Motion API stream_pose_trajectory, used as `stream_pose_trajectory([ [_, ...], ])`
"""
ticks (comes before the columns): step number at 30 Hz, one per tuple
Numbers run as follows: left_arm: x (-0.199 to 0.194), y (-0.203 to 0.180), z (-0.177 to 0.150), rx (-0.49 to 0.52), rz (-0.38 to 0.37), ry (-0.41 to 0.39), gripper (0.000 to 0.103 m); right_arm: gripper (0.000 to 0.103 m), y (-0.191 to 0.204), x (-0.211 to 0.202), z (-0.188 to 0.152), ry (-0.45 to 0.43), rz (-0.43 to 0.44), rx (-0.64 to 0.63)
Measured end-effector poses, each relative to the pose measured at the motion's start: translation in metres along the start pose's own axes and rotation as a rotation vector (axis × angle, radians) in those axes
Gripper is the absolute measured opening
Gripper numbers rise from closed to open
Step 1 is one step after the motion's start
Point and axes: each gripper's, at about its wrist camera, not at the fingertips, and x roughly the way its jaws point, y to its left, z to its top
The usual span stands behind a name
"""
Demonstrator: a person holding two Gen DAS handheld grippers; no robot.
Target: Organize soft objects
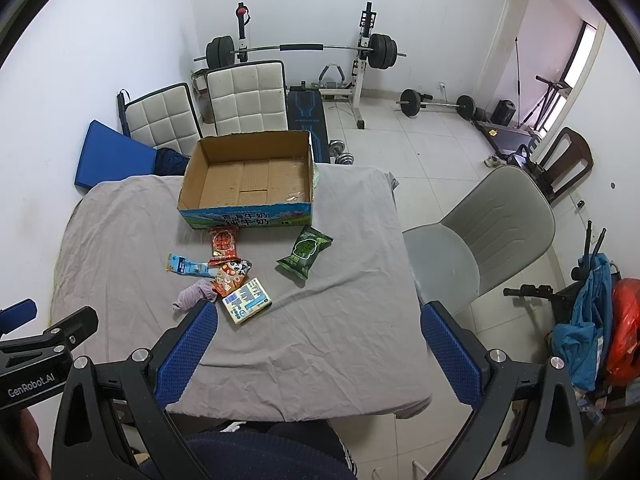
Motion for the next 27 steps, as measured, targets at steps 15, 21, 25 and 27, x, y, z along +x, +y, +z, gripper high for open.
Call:
stream_pose_trajectory([
  [15,-0.0016,0.0010,0.0013,-0.003,0.000,-0.007,0.103,0.103,-0.0019,0.0043,-0.0002,0.005,-0.004,-0.001],
  [21,-0.0043,0.0025,0.0032,-0.011,0.001,-0.013,0.103,0.103,-0.0026,0.0048,-0.0002,0.002,-0.003,0.002],
  [25,-0.0045,0.0020,0.0047,-0.007,0.001,-0.012,0.103,0.103,-0.0023,0.0044,0.0006,-0.002,-0.005,0.004],
  [27,-0.0050,0.0019,0.0053,-0.007,0.001,-0.013,0.103,0.103,-0.0027,0.0044,0.0011,-0.002,-0.005,0.005],
])
